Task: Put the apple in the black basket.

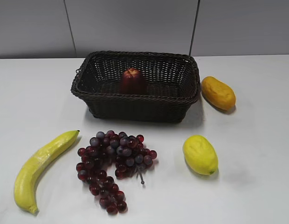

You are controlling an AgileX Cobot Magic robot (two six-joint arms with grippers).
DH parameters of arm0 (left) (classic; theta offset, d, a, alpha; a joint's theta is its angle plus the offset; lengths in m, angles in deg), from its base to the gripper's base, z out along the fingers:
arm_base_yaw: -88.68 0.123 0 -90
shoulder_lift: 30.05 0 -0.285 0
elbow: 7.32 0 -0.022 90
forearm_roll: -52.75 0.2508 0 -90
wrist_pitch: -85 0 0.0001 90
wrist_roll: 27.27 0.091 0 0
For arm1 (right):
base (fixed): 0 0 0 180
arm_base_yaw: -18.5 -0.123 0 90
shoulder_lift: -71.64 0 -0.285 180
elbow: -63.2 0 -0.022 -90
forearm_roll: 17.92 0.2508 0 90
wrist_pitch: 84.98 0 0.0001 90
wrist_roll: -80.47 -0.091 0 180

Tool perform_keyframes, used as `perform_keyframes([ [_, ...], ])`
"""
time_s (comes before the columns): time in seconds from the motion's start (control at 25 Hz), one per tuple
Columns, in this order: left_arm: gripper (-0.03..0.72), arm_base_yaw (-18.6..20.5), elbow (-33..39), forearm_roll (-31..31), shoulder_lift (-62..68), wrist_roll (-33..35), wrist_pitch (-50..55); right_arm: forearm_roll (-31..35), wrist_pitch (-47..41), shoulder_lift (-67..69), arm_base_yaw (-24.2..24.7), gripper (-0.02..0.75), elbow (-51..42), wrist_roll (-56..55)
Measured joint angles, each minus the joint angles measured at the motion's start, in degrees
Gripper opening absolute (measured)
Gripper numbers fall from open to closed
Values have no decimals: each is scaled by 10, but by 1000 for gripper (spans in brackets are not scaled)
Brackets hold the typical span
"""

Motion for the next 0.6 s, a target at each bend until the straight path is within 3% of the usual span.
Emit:
perform_keyframes([
  [0.6,590,0,2,0,-179,0,3,0,0,0,0,573,0,0],
])
